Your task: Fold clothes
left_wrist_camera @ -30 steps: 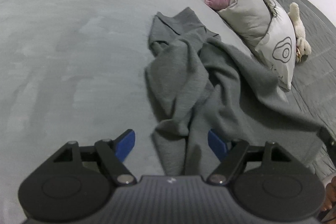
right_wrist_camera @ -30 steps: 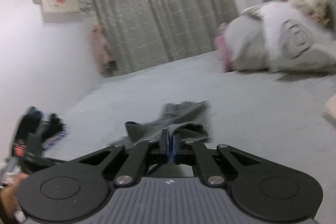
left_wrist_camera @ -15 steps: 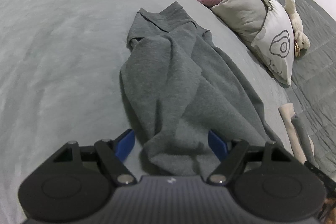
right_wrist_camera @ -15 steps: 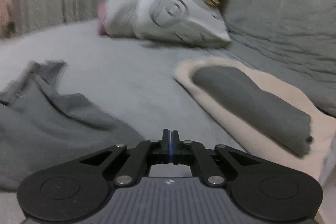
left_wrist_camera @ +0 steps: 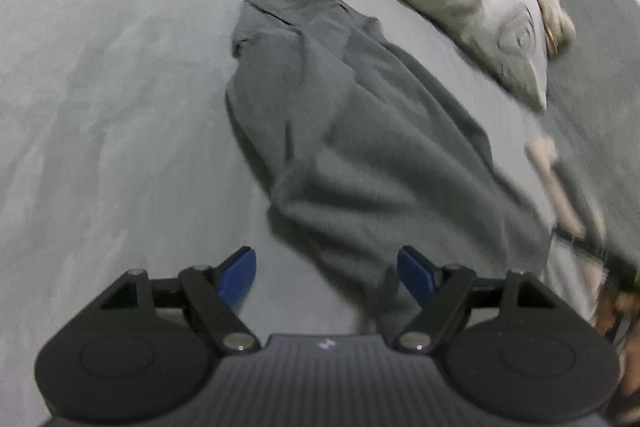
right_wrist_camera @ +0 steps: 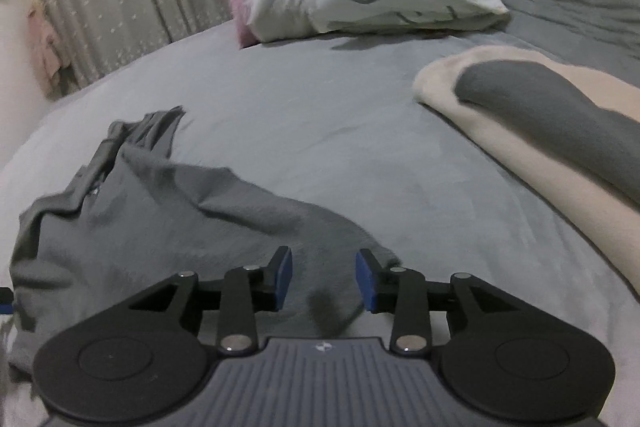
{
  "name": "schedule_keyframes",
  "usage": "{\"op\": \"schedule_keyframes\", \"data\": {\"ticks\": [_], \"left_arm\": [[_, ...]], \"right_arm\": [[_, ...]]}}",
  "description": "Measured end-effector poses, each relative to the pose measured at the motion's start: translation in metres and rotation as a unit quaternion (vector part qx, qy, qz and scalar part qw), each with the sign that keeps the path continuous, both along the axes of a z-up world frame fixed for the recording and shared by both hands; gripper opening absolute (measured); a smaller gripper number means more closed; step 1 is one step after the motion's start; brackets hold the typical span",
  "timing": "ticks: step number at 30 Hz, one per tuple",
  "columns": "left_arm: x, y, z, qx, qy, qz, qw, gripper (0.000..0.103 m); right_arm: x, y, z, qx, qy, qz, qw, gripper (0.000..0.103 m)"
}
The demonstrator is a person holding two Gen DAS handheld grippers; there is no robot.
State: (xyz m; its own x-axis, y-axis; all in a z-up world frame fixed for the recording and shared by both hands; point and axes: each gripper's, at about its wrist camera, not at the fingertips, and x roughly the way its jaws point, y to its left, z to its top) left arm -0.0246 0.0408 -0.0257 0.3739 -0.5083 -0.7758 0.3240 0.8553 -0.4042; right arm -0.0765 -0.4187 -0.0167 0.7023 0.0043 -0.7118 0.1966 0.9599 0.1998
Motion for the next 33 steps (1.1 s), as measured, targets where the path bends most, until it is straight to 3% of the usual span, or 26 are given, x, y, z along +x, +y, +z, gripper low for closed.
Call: {"op": "schedule_keyframes", "data": {"ticks": [4,9,14,18,19,20,21,22,23,24,26,28,33], "left_arm": [[-0.03,-0.012,0.007,-0.001,-0.008,-0.042,0.9991,0.081],[-0.064,-0.027,0.005,-0.009,-0.003,-0.065,0.9979,0.082],[-0.08,-0.05,-0.007,0.035,-0.02,-0.059,0.9975,0.083],[-0.083,-0.065,-0.011,0.052,-0.049,-0.029,0.997,0.08],[-0.084,-0.068,-0.012,0.055,-0.058,-0.018,0.9967,0.069],[-0.085,-0.072,-0.013,0.062,-0.07,-0.004,0.9956,0.049],[-0.086,-0.073,-0.013,0.072,-0.08,0.005,0.9942,0.04],[-0.086,-0.072,-0.014,0.08,-0.087,0.013,0.9929,0.018],[-0.085,-0.068,-0.013,0.085,-0.09,0.025,0.992,0.012],[-0.083,-0.063,-0.012,0.079,-0.086,0.035,0.9925,0.01],[-0.081,-0.046,-0.004,0.081,-0.089,0.072,0.9901,0.005],[-0.079,-0.025,0.01,0.096,-0.107,0.105,0.984,0.002],[-0.075,0.047,0.051,0.112,-0.134,0.183,0.9674,0.0]], "right_arm": [[0.005,0.013,-0.001,-0.007,0.009,0.031,0.999,0.041],[0.003,0.011,-0.001,-0.021,0.017,0.022,0.999,0.041],[0.0,-0.003,-0.001,-0.023,0.012,-0.001,1.0,0.053],[0.005,-0.008,-0.018,0.009,0.026,-0.003,1.0,0.054],[0.007,-0.006,-0.024,0.015,0.022,-0.002,1.0,0.054],[0.008,-0.002,-0.027,0.01,0.015,0.0,1.0,0.055],[0.008,0.002,-0.03,0.004,0.008,0.002,1.0,0.055],[0.009,0.006,-0.031,0.003,0.002,0.007,1.0,0.046],[0.01,0.01,-0.033,0.004,-0.003,0.014,1.0,0.023],[0.011,0.014,-0.034,0.004,-0.009,0.02,1.0,0.013],[0.011,0.015,-0.032,0.029,-0.01,0.004,1.0,0.003],[0.009,0.018,-0.027,0.041,-0.013,-0.003,0.999,0.002],[-0.009,0.05,0.016,0.047,-0.06,0.056,0.996,0.002]]}}
